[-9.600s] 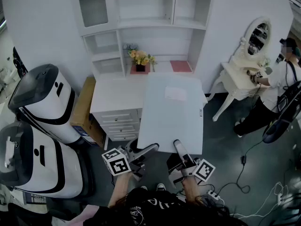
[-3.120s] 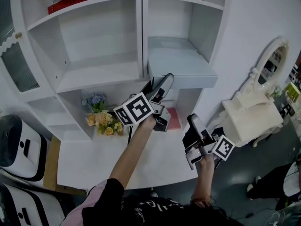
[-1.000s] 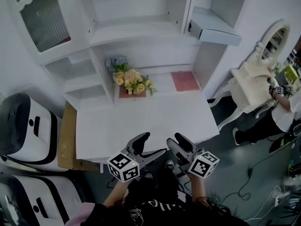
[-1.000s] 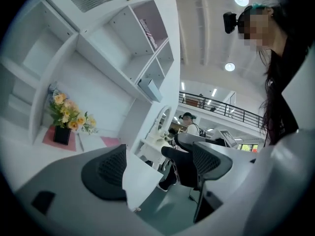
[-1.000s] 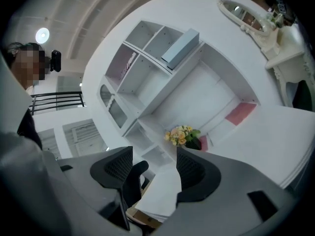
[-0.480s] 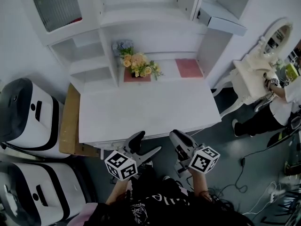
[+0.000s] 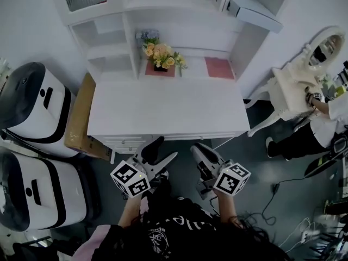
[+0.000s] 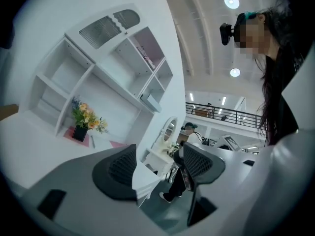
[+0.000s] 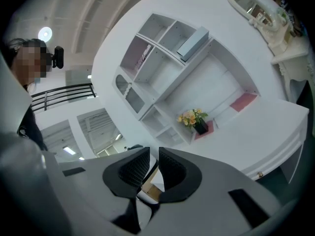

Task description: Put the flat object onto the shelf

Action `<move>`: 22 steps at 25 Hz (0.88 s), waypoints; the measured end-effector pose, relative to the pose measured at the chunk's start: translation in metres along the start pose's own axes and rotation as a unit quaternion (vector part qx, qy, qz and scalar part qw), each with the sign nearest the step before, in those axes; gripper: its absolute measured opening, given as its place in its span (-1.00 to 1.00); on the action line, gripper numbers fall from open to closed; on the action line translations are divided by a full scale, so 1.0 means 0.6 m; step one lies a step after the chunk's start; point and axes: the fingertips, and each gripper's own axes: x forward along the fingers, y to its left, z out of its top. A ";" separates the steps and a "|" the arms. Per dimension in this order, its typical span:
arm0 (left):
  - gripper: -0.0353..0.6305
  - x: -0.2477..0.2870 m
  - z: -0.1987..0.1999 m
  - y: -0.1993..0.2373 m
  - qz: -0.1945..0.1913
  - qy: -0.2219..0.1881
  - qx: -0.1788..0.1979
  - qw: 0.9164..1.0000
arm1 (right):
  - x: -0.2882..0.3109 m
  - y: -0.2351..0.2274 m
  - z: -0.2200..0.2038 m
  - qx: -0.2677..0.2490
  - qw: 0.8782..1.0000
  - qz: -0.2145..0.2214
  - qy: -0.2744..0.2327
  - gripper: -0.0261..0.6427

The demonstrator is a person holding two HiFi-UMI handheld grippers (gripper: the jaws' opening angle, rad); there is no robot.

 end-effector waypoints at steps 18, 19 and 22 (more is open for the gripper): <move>-0.69 -0.103 -0.130 -0.213 0.050 0.022 -0.012 0.998 | -0.195 0.071 -0.128 0.006 0.997 0.058 0.054 -0.67; -0.71 -0.107 -0.133 -0.217 0.053 0.023 -0.013 0.998 | -0.200 0.073 -0.134 0.005 0.997 0.059 0.058 -0.67; -0.74 -0.117 -0.142 -0.228 0.055 0.028 -0.011 0.998 | -0.210 0.081 -0.145 0.001 0.996 0.065 0.063 -0.67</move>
